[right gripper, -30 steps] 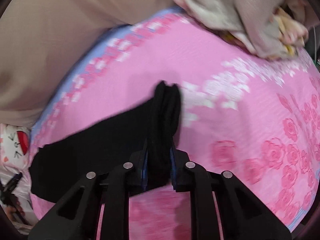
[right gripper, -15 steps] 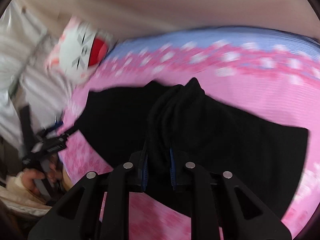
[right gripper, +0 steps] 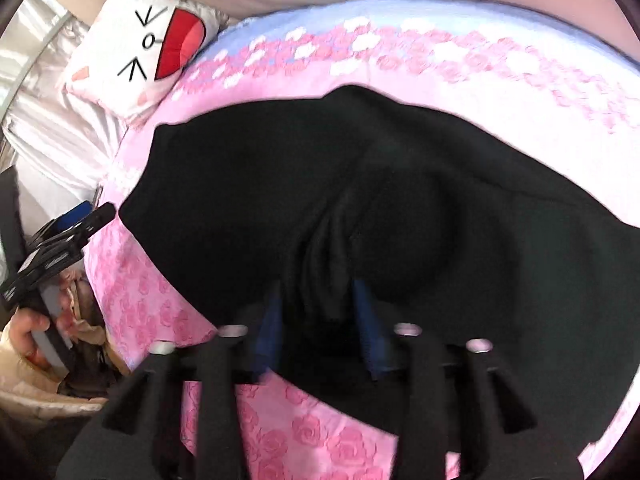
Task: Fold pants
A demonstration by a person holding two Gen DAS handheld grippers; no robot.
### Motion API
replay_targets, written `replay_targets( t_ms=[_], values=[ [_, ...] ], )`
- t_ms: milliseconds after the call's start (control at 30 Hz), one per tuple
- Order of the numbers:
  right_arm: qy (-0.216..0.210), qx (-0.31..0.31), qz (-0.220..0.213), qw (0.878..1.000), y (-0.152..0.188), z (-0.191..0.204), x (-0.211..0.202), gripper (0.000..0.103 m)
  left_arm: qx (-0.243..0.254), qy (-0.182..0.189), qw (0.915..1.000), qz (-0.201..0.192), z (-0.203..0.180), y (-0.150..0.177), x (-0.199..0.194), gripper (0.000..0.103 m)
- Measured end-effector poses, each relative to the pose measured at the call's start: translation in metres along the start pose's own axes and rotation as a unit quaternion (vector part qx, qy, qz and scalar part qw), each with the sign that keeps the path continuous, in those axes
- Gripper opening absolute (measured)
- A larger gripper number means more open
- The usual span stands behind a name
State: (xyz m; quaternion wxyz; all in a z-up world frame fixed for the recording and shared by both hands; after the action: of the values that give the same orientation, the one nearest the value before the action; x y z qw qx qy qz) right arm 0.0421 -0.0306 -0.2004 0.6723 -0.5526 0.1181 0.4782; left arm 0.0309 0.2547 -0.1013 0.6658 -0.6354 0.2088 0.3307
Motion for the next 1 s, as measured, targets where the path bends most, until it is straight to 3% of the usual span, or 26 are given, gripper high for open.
replay_targets(
  t_ms=[133,200,233,267,333,400,467,500,533,600,667,733,800,900,1000],
  values=[
    [0.013,0.005,-0.001,1.0,0.012,-0.001,-0.016,0.054,0.014,0.037,0.9992,-0.003,-0.02,-0.012,0.011,0.097],
    [0.032,0.017,-0.038,0.999,0.012,-0.006,-0.037,0.053,0.025,0.062,0.9978,0.001,-0.036,-0.017,0.016,0.097],
    [0.052,0.037,-0.06,0.996,0.012,-0.017,-0.052,0.05,0.03,0.07,0.9971,0.0,-0.043,-0.02,0.016,0.097],
    [0.072,0.054,-0.071,0.993,0.014,-0.028,-0.061,0.035,0.034,0.082,0.9961,-0.002,-0.051,-0.022,0.015,0.097],
    [0.143,0.104,-0.091,0.98,0.02,-0.07,-0.085,0.026,0.048,0.11,0.9928,-0.007,-0.072,-0.026,0.013,0.097],
    [0.219,0.153,-0.095,0.959,0.026,-0.115,-0.1,0.015,0.071,0.132,0.9887,-0.006,-0.097,-0.028,0.014,0.097],
    [0.257,0.199,-0.094,0.941,0.028,-0.149,-0.102,0.015,0.094,0.139,0.9858,-0.002,-0.117,-0.027,0.015,0.097],
    [0.258,0.207,-0.089,0.94,0.027,-0.155,-0.097,0.015,0.103,0.143,0.9844,-0.001,-0.124,-0.027,0.015,0.097],
    [0.256,0.208,-0.074,0.941,0.026,-0.157,-0.084,0.015,0.114,0.147,0.9826,0.001,-0.133,-0.025,0.015,0.097],
    [0.235,0.17,-0.044,0.956,0.019,-0.135,-0.05,0.015,0.125,0.151,0.9805,0.009,-0.143,-0.022,0.017,0.097],
    [0.214,0.09,-0.034,0.972,0.007,-0.088,-0.023,0.015,0.133,0.147,0.98,0.014,-0.148,-0.018,0.018,0.097],
    [0.155,0.016,-0.016,0.988,-0.005,-0.035,0.003,0.015,0.133,0.138,0.9813,0.019,-0.146,-0.015,0.018,0.097],
    [0.156,-0.008,-0.036,0.987,-0.013,-0.014,0.003,0.012,0.124,0.117,0.9851,0.025,-0.135,-0.014,0.021,0.097],
    [0.183,0.031,-0.054,0.981,-0.019,-0.035,-0.01,0.013,0.094,0.088,0.9912,0.029,-0.105,-0.013,0.023,0.097],
    [0.186,0.063,-0.011,0.981,-0.015,-0.052,0.01,0.015,0.062,0.065,0.9952,0.039,-0.077,-0.007,0.028,0.097]
  ],
)
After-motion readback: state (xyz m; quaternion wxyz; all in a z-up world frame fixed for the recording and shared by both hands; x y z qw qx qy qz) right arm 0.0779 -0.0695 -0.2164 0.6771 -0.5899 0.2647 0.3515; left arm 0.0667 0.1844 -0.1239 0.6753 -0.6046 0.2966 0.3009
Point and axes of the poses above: each gripper's, at about its wrist camera, not at the fingertips, and x roughly the way its jaws point, z to its left, y to its underside, the point moved 1 cm from there along x, roughly the way its jaws point, and after that the axes turned 10 degrees about -z, right-handed, at the moved point
